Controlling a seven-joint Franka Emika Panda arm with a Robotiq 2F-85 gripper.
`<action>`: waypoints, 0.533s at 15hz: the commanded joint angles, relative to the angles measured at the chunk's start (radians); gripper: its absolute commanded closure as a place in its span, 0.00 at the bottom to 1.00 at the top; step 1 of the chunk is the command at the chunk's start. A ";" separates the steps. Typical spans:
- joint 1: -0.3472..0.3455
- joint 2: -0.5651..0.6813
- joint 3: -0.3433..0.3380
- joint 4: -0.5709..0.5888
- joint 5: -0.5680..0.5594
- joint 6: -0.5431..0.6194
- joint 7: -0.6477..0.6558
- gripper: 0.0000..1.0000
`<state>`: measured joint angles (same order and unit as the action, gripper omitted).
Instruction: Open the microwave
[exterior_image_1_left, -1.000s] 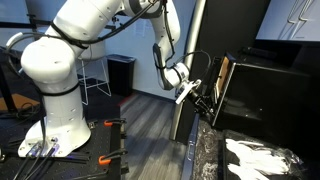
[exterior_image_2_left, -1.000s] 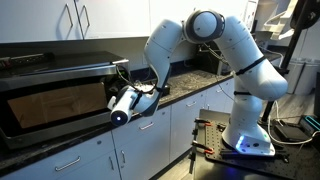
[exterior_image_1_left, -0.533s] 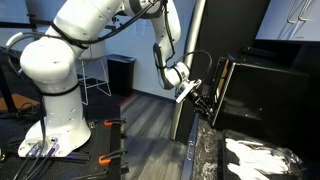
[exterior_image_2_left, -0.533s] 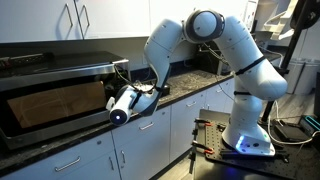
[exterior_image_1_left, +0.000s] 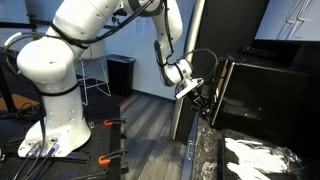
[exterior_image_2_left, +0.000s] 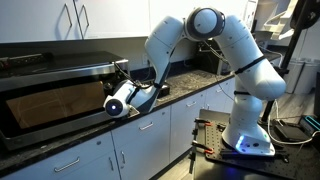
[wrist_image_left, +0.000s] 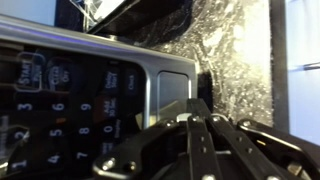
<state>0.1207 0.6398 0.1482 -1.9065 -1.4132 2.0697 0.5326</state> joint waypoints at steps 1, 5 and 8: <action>0.025 -0.014 0.052 -0.007 0.150 0.030 -0.124 1.00; 0.073 -0.032 0.090 -0.019 0.304 0.030 -0.221 1.00; 0.104 -0.056 0.096 -0.041 0.385 0.044 -0.268 1.00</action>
<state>0.2086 0.6320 0.2468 -1.9134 -1.0985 2.0914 0.3311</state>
